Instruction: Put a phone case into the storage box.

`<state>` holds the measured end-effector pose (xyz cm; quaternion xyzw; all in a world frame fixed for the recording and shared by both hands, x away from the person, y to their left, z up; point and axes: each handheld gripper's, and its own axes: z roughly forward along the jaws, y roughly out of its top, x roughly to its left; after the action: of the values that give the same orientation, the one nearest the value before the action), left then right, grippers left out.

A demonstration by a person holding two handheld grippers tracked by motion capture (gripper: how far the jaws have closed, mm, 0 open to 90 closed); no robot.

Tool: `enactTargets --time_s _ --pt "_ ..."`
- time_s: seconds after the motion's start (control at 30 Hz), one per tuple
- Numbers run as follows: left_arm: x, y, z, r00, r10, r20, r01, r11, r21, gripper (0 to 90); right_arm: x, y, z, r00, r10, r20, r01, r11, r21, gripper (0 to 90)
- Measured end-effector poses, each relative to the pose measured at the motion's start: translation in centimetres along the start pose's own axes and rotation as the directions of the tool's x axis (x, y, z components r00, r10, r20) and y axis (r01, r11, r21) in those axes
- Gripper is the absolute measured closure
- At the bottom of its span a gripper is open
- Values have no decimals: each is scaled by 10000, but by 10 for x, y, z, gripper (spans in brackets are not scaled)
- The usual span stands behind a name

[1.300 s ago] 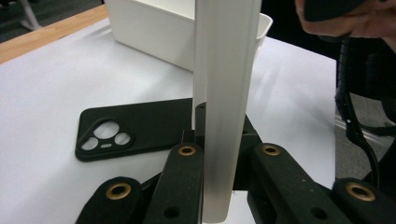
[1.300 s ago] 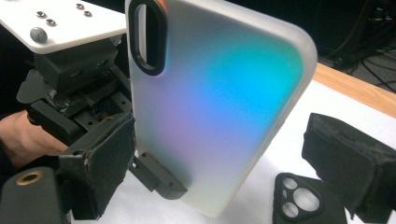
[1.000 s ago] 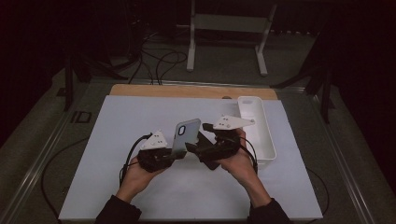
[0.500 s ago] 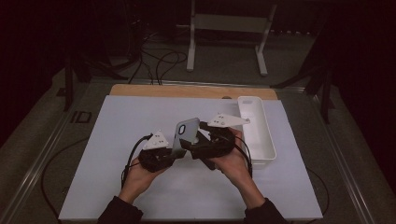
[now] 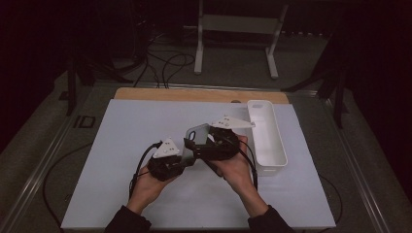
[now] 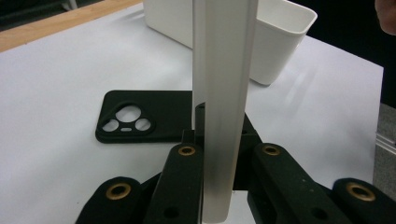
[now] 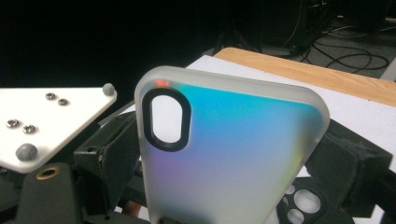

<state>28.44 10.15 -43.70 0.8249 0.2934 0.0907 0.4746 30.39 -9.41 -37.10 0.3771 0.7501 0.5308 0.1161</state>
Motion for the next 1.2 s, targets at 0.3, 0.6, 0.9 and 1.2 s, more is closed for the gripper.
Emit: enactTargets --time_s 0.3,0.6,0.9,1.2 --pt "-5 0 5 9999 -21 -115 23 9998 177 855 3 0 4 9998 -138 160 138 9999 -35 157" --pt "-5 0 6 9999 21 -154 -19 9999 163 848 4 1 3 9993 -364 129 364 9993 35 167" --pt "0 -1 0 9995 -80 -299 79 10000 -43 652 1 1 3 9989 -421 194 420 9991 72 168" --pt "9 -8 -18 9927 -405 -1136 347 9980 -520 308 -5 3 0 9983 -462 348 462 9989 15 168"
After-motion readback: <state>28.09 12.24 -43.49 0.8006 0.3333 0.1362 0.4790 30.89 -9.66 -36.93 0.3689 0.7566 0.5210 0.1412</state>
